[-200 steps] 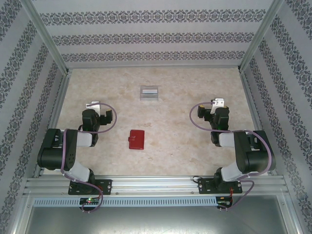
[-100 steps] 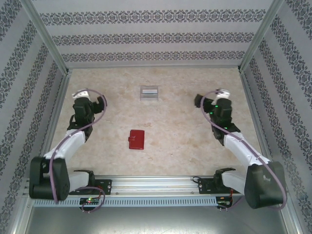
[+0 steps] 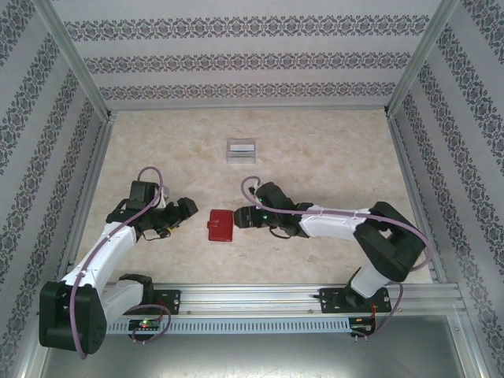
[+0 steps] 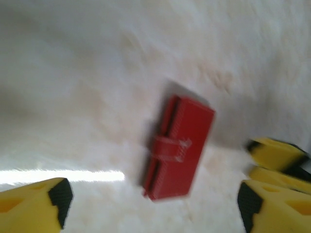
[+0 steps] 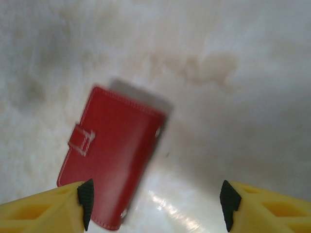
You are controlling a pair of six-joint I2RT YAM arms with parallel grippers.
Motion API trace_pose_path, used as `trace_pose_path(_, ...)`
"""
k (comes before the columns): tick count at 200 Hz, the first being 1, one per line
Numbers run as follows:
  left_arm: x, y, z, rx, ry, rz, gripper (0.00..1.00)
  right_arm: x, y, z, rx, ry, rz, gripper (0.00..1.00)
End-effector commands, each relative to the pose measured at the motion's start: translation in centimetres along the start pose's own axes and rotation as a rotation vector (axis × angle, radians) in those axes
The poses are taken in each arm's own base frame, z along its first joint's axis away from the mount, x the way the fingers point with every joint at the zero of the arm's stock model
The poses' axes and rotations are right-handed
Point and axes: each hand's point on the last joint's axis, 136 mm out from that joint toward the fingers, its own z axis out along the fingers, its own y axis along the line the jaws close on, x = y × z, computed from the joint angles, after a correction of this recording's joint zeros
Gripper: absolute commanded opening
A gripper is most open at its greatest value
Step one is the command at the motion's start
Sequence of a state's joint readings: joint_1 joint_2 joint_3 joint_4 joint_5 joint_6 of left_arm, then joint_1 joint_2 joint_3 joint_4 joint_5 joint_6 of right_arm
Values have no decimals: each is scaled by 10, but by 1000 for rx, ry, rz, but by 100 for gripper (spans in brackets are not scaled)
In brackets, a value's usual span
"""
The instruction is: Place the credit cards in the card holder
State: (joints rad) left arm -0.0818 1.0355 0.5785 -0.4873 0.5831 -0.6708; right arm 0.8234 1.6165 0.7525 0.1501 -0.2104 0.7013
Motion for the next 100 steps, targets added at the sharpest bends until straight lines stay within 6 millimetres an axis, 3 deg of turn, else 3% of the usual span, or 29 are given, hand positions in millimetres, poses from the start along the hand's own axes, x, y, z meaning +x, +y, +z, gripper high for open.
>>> trace_pose_path(1, 33, -21, -2, 122, 182, -1, 80, 7, 30, 8, -129, 75, 171, 62)
trace_pose_path(25, 46, -19, 15, 136, 254, -5, 60, 4, 37, 7, -138, 94, 155, 58)
trace_pose_path(60, 50, -20, 26, 127, 274, 17, 60, 5, 39, 14, -171, 128, 235, 55)
trace_pose_path(100, 56, -23, 37, 174, 337, -32, 49, 18, 33, 26, -125, 153, 314, 49)
